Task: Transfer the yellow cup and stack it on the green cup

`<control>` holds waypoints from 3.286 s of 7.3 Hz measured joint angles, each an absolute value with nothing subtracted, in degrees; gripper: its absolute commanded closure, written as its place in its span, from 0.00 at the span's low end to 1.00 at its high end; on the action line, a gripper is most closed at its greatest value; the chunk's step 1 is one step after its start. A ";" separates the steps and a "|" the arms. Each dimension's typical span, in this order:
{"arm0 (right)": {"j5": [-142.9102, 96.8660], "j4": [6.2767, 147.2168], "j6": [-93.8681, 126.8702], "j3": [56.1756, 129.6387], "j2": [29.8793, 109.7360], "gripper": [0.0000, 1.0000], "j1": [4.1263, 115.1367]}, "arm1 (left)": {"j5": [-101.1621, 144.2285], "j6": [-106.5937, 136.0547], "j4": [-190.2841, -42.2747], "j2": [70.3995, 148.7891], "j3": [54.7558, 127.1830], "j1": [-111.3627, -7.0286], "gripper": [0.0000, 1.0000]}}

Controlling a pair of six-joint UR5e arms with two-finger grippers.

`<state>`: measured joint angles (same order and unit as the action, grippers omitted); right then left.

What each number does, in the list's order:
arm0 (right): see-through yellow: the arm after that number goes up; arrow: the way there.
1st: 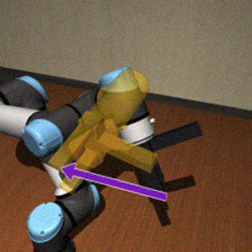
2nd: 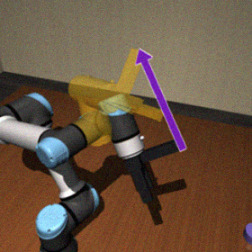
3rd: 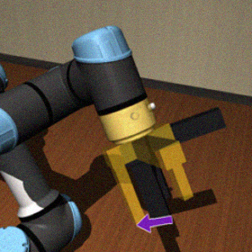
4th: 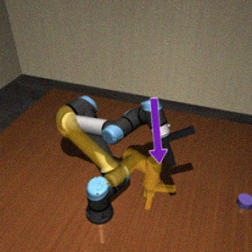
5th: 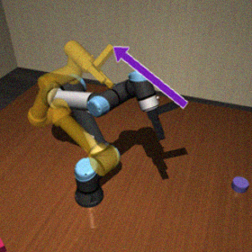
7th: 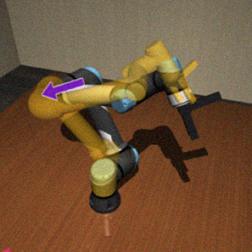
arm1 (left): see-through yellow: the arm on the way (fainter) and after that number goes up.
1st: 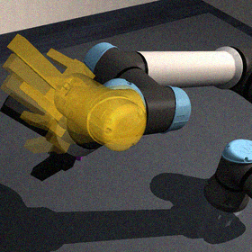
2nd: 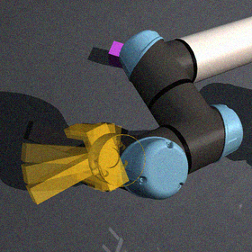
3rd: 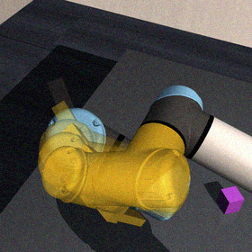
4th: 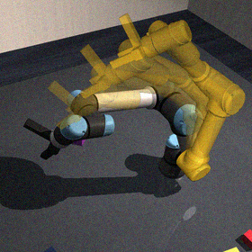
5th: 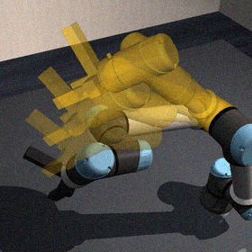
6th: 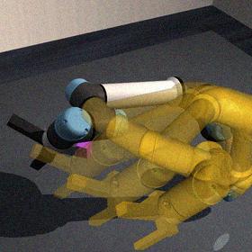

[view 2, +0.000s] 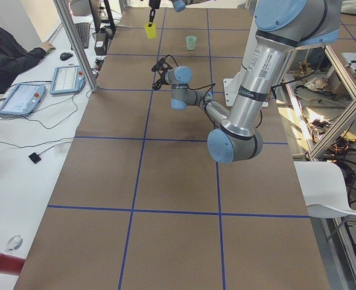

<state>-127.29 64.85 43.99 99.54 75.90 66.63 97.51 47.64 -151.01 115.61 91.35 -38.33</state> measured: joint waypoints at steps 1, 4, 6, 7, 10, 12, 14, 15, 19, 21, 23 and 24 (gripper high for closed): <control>-126.27 64.70 41.94 104.62 81.65 1.00 67.20 | 102.16 47.37 -146.43 115.53 91.36 -42.91 0.04; -123.27 64.24 40.82 115.86 95.43 1.00 65.48 | 117.36 45.66 -136.20 115.62 91.11 -57.08 0.01; -122.34 64.19 40.94 117.67 99.76 1.00 60.73 | 121.17 41.84 -132.88 115.52 90.80 -62.20 0.01; -122.30 64.20 41.00 117.92 101.07 1.00 58.75 | 121.98 40.27 -132.18 115.15 90.64 -63.63 0.01; -123.70 64.18 40.97 118.67 104.08 1.00 56.59 | 122.52 38.82 -131.89 114.41 89.67 -65.13 0.01; -124.87 64.24 41.01 118.90 105.02 1.00 55.95 | 122.56 37.03 -131.88 114.36 88.66 -65.55 0.01; -125.18 64.25 41.10 118.93 105.73 1.00 55.42 | 122.60 36.39 -131.88 114.35 88.08 -65.79 0.01; -125.20 64.25 41.17 118.93 105.92 1.00 55.21 | 122.60 36.33 -131.86 114.35 87.96 -65.81 0.01; -124.50 64.25 41.39 118.07 105.84 1.00 53.80 | 122.52 36.30 -131.96 114.06 87.85 -65.76 0.01; -124.31 64.25 41.40 117.43 105.67 0.45 53.44 | 122.52 36.30 -132.17 113.44 87.83 -65.68 0.01; -124.47 64.25 41.42 117.04 105.34 0.00 53.04 | 122.52 36.30 -132.11 113.25 87.81 -65.66 0.00; -124.75 64.26 41.47 116.98 105.26 0.00 52.88 | 122.54 36.28 -132.03 113.12 87.72 -65.66 0.00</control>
